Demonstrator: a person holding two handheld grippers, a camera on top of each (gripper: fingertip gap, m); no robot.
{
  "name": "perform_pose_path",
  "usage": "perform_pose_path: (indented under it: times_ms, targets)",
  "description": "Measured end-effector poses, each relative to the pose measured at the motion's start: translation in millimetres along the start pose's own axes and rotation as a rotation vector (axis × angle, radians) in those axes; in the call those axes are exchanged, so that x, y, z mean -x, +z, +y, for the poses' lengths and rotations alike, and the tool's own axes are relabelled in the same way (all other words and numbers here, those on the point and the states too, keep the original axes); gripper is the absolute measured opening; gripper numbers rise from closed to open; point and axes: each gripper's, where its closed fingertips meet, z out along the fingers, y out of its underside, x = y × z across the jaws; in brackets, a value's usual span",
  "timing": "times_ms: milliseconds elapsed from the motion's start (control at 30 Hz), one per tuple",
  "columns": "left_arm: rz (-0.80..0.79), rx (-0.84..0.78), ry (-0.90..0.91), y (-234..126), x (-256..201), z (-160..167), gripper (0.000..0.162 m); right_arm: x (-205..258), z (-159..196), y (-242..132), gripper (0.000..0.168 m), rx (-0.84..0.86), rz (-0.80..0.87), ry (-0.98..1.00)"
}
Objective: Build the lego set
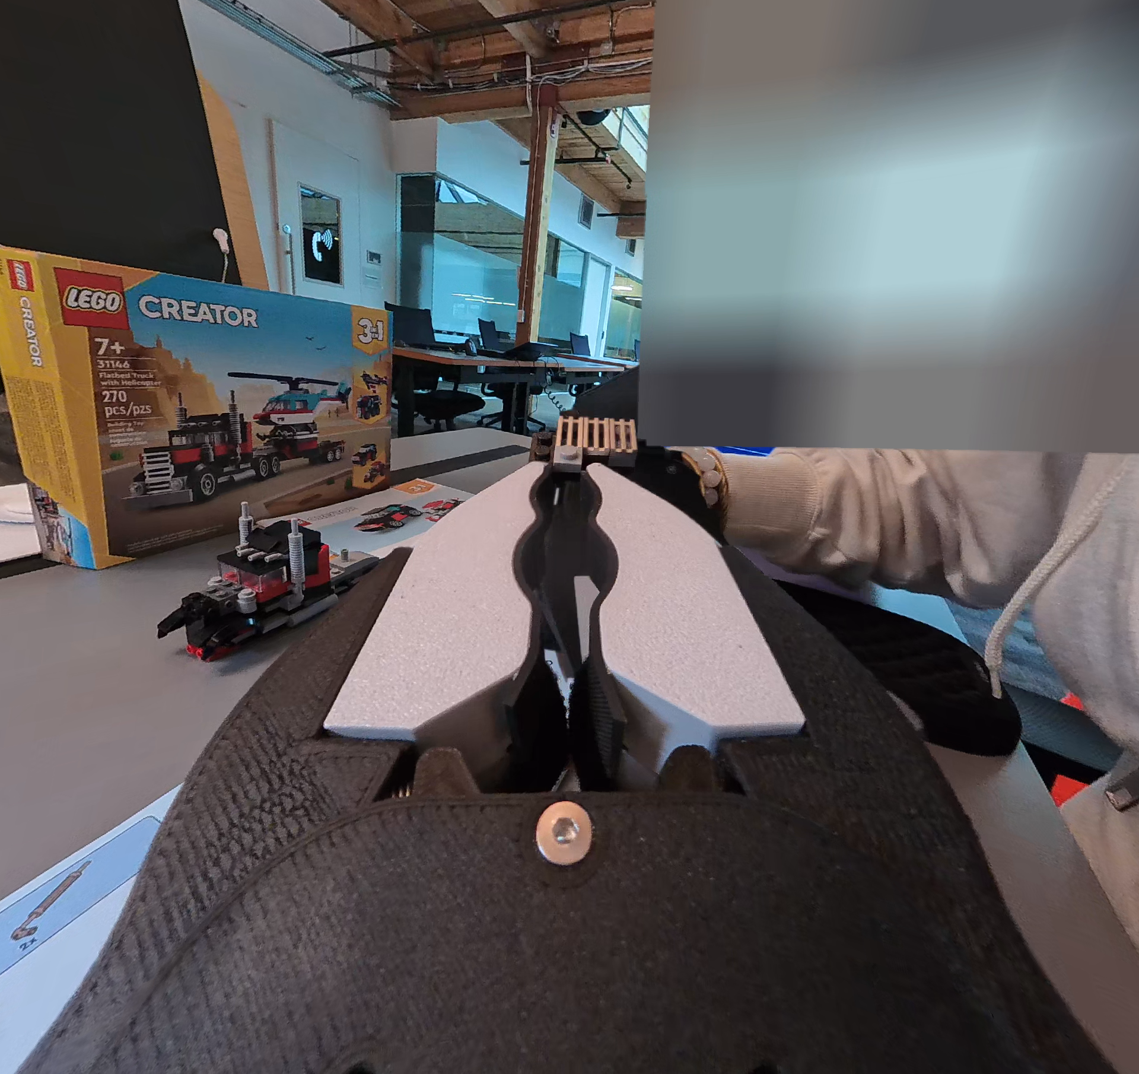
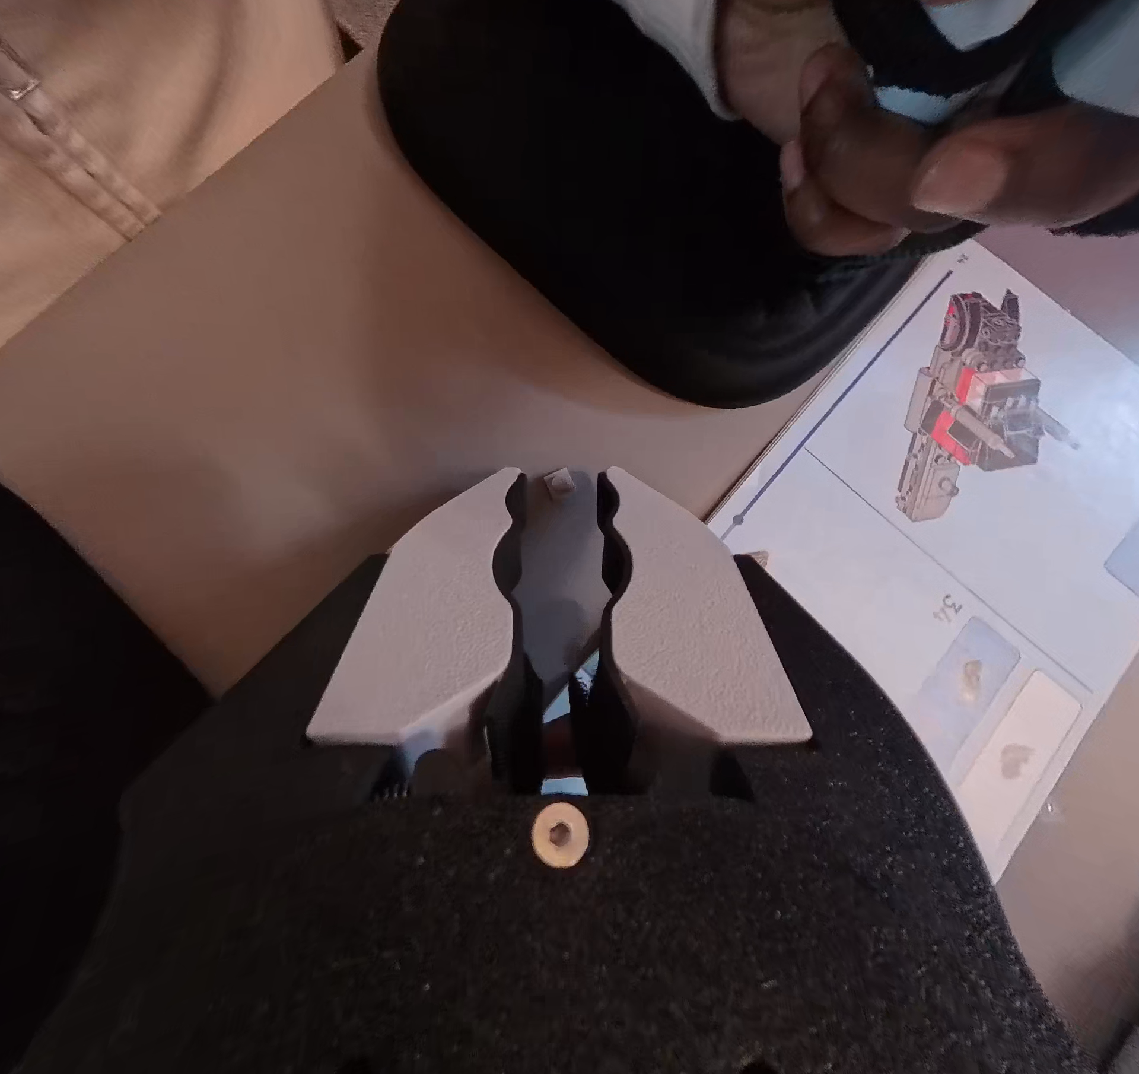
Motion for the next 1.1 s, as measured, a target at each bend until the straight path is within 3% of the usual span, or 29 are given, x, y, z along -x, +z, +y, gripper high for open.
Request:
perform_pose_path:
  times_ms: [167,400,600,733,800,900,1100]
  targets:
    - [0.003,-0.003,-0.009,0,0,0,0.008,1,5,4,0.018,0.016,-0.055,0.0]
    - [0.005,0.001,-0.015,0,1,1,0.008,3,5,-1,0.008,-0.033,0.029,0.074]
    - [0.043,0.077,0.026,6,-8,11,0.008,15,-3,-76,0.008,-0.139,0.273,0.351]
    - [0.115,0.089,0.01,11,-22,13,0.008,20,-36,-142,0.008,-0.25,0.43,0.382]
    - [0.14,0.104,0.03,13,-29,16,0.008,18,-57,-158,0.008,-0.279,0.473,0.36]
    - [0.18,0.12,0.054,18,-42,18,0.008,14,-73,-154,0.008,-0.246,0.481,0.353]
    - [0.208,0.174,0.123,23,-55,28,0.008,15,-63,-132,0.008,-0.079,0.417,0.404]
